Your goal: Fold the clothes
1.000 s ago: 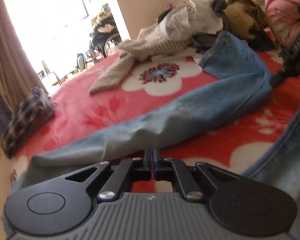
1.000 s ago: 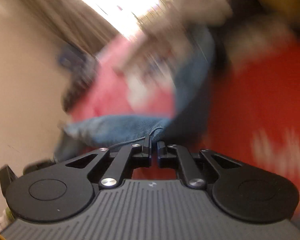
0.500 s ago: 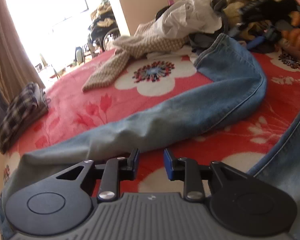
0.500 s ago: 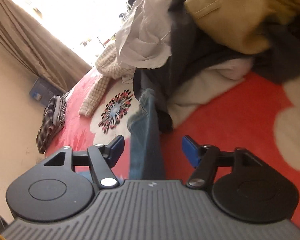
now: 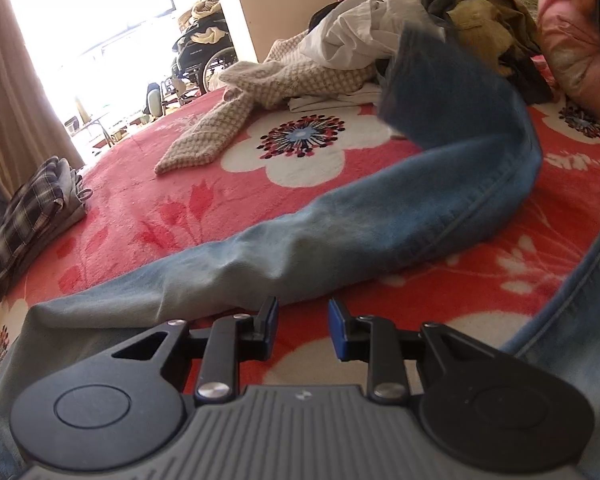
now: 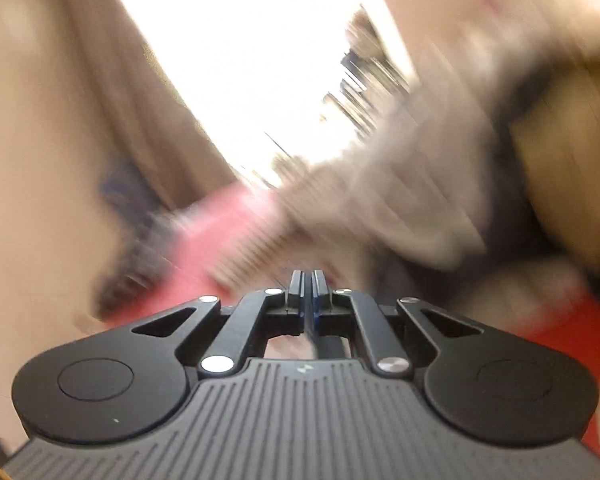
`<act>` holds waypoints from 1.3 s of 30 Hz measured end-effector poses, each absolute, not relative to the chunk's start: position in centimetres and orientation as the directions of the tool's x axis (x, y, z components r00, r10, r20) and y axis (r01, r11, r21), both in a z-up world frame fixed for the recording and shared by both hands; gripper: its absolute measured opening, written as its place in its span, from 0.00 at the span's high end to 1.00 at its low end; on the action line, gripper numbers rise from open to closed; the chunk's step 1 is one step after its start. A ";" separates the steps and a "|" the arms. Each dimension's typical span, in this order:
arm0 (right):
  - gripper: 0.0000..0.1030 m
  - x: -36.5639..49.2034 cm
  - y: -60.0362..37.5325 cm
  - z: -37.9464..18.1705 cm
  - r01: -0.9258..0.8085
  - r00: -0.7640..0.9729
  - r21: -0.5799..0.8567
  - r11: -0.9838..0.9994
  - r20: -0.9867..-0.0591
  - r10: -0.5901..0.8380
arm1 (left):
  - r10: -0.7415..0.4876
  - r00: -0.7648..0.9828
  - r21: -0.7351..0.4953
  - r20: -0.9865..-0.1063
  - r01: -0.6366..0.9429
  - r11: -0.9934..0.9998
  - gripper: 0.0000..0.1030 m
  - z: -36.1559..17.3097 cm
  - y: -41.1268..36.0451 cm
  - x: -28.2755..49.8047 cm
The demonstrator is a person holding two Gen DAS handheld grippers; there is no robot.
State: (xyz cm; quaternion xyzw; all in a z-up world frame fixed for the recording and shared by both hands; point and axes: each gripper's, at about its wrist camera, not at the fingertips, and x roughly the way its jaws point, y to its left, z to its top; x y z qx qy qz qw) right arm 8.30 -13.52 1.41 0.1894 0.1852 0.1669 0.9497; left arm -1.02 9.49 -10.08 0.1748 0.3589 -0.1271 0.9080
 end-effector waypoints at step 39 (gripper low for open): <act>0.98 10.2 -20.8 0.2 -0.129 0.945 0.354 0.926 -0.240 0.224 | -0.210 0.684 -0.019 -0.698 0.276 0.961 0.59 -11.3 8.4 5.3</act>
